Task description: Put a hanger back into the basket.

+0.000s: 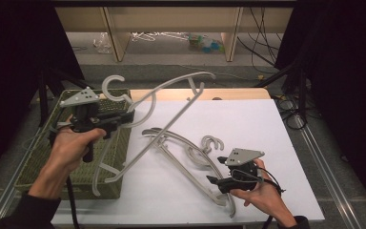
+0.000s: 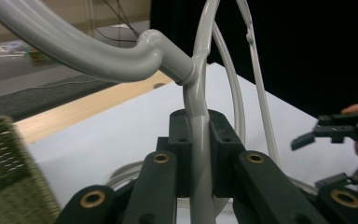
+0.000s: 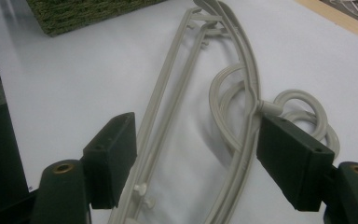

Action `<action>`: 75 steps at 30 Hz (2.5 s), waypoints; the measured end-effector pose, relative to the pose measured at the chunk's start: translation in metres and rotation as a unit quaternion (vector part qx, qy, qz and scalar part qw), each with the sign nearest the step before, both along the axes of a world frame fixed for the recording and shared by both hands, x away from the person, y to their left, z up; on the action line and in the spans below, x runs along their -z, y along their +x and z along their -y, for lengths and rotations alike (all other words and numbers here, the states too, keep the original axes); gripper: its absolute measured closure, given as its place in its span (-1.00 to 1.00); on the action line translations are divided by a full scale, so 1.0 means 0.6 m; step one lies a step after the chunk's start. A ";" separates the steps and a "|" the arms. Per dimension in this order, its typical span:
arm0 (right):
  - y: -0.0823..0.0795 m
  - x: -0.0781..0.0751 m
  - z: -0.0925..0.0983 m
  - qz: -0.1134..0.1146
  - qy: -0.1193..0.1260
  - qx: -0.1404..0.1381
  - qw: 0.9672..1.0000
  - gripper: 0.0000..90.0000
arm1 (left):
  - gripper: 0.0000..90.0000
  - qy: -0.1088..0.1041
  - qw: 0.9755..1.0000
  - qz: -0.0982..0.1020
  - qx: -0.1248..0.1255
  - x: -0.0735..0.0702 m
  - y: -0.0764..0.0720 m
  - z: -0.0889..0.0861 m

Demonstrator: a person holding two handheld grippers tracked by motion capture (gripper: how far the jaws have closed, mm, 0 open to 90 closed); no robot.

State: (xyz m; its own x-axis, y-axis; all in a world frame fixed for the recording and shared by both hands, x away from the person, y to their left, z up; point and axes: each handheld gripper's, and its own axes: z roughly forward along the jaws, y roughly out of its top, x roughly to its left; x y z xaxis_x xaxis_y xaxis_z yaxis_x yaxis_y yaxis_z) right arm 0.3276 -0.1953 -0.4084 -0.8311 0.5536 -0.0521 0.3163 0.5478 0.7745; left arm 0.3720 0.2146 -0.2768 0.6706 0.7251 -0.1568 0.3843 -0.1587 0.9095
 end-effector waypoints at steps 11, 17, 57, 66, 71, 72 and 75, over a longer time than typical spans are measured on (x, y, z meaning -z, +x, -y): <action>0.002 0.002 0.003 -0.003 -0.003 0.000 1.000 -0.34 | 0.81 0.055 0.993 0.016 -0.104 -0.003 0.035 -0.114; 0.002 0.005 0.004 -0.010 -0.001 0.003 1.000 -0.34 | 0.81 0.045 0.991 0.013 -0.122 0.022 0.042 -0.153; 0.006 0.011 0.005 -0.018 -0.009 0.000 1.000 -0.35 | 0.81 0.160 0.971 0.008 -0.177 0.133 0.074 -0.289; 0.007 0.013 0.006 -0.023 -0.011 0.000 1.000 -0.35 | 0.81 0.174 0.971 -0.010 -0.166 0.153 0.070 -0.299; 0.007 0.014 0.005 -0.023 -0.011 0.000 1.000 -0.35 | 0.81 0.174 0.971 -0.021 -0.164 0.164 0.074 -0.302; 0.007 0.014 0.005 -0.023 -0.011 0.000 1.000 -0.35 | 0.81 0.189 0.969 -0.027 -0.157 0.164 0.075 -0.302; 0.007 0.013 0.006 -0.026 -0.011 0.004 1.000 -0.35 | 0.80 0.213 0.966 -0.042 -0.143 0.169 0.079 -0.297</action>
